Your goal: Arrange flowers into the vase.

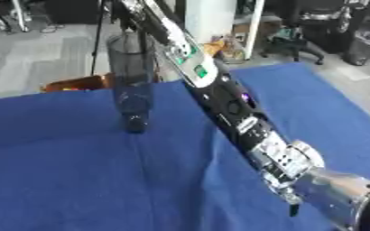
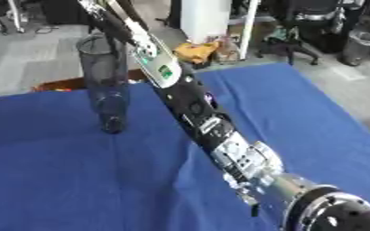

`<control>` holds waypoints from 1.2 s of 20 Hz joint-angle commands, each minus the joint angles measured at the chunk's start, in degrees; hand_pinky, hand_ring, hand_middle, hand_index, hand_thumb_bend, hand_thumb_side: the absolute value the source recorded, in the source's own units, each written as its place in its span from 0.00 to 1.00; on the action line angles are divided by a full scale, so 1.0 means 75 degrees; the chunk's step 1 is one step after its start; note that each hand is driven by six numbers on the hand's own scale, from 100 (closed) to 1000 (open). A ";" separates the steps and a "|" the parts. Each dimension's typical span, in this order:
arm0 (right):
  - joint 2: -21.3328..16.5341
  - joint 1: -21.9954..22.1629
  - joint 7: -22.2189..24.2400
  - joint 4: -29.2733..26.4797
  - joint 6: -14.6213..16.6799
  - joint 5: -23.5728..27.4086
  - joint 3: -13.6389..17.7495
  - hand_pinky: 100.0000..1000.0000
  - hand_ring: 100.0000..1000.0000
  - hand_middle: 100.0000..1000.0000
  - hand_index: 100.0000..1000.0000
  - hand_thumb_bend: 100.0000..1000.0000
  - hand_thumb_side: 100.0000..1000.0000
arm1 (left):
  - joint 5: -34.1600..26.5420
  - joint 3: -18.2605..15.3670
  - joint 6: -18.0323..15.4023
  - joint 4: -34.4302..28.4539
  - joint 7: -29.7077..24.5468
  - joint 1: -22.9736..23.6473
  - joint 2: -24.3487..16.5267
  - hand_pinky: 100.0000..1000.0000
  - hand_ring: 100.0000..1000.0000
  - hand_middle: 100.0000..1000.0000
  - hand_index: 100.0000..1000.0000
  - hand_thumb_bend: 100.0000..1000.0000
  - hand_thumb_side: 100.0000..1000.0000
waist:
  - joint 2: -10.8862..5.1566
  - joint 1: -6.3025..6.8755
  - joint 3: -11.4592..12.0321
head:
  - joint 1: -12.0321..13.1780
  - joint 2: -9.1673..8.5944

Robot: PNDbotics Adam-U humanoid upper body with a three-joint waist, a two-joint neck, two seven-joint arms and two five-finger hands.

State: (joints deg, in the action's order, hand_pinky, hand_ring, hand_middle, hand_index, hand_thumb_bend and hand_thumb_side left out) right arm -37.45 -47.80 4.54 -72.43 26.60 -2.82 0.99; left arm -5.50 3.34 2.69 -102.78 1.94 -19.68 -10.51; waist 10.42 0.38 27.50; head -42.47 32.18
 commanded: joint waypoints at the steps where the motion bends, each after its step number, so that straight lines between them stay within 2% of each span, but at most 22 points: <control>1: -0.0105 -0.0147 0.0070 -0.0057 -0.0082 0.0117 0.0030 0.00 0.26 0.00 0.38 0.00 0.99 | -0.0019 0.0003 -0.0006 -0.0089 -0.0027 -0.0136 -0.0069 0.32 0.52 0.56 0.74 0.56 0.66 | -0.0011 -0.0074 0.0020 | -0.0028 -0.0097; 2: -0.0105 -0.0154 0.0103 -0.0056 -0.0103 0.0166 0.0031 0.00 0.27 0.00 0.39 0.00 0.99 | -0.0019 0.0002 -0.0006 -0.0090 -0.0028 -0.0142 -0.0070 0.32 0.52 0.56 0.74 0.56 0.66 | -0.0005 -0.0080 0.0024 | -0.0028 -0.0103; 4: -0.0113 -0.0153 0.0170 -0.0059 -0.0139 0.0251 0.0031 0.00 0.35 0.00 0.43 0.00 0.97 | -0.0019 0.0002 -0.0004 -0.0091 -0.0029 -0.0146 -0.0070 0.32 0.52 0.56 0.74 0.56 0.66 | -0.0005 -0.0089 0.0031 | -0.0024 -0.0115; 5: -0.0121 -0.0147 0.0201 -0.0060 -0.0156 0.0286 0.0034 0.04 0.39 0.01 0.46 0.00 0.97 | -0.0019 0.0001 -0.0004 -0.0091 -0.0029 -0.0147 -0.0072 0.32 0.52 0.56 0.74 0.56 0.66 | -0.0008 -0.0093 0.0035 | -0.0024 -0.0122; 9: -0.0148 -0.0122 0.0289 -0.0055 -0.0206 0.0371 0.0048 0.26 0.57 0.17 0.55 0.00 0.96 | -0.0021 -0.0001 -0.0001 -0.0089 -0.0026 -0.0142 -0.0073 0.32 0.52 0.56 0.74 0.55 0.66 | -0.0021 -0.0111 0.0041 | -0.0016 -0.0135; 12: -0.0163 -0.0112 0.0356 -0.0051 -0.0211 0.0368 0.0052 0.40 0.69 0.24 0.60 0.00 0.96 | -0.0021 -0.0001 -0.0002 -0.0084 -0.0025 -0.0140 -0.0078 0.33 0.52 0.56 0.74 0.55 0.66 | -0.0032 -0.0130 0.0039 | -0.0007 -0.0154; 14: -0.0171 -0.0104 0.0452 -0.0041 -0.0191 0.0374 0.0041 0.62 0.75 0.28 0.62 0.00 0.96 | -0.0021 0.0000 -0.0003 -0.0082 -0.0026 -0.0140 -0.0082 0.33 0.52 0.56 0.74 0.55 0.66 | -0.0039 -0.0149 0.0038 | -0.0003 -0.0158; 16: -0.0183 -0.0096 0.0587 -0.0011 -0.0175 0.0357 0.0035 0.64 0.76 0.28 0.62 0.00 0.97 | -0.0018 -0.0001 -0.0004 -0.0080 -0.0025 -0.0139 -0.0086 0.33 0.52 0.56 0.74 0.55 0.66 | -0.0046 -0.0174 0.0031 | 0.0002 -0.0155; 24: -0.0199 -0.0076 0.0830 0.0086 -0.0184 0.0283 0.0061 0.64 0.77 0.27 0.62 0.00 0.97 | -0.0013 -0.0003 -0.0008 -0.0075 -0.0024 -0.0138 -0.0090 0.33 0.52 0.56 0.74 0.55 0.66 | -0.0058 -0.0225 0.0009 | 0.0010 -0.0134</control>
State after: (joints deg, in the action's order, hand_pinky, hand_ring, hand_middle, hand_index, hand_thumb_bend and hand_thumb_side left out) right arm -37.28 -47.35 10.52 -71.37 25.14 -0.52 1.00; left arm -5.50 3.34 2.77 -102.78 1.85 -19.73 -10.51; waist 10.42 -0.64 27.56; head -42.44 31.68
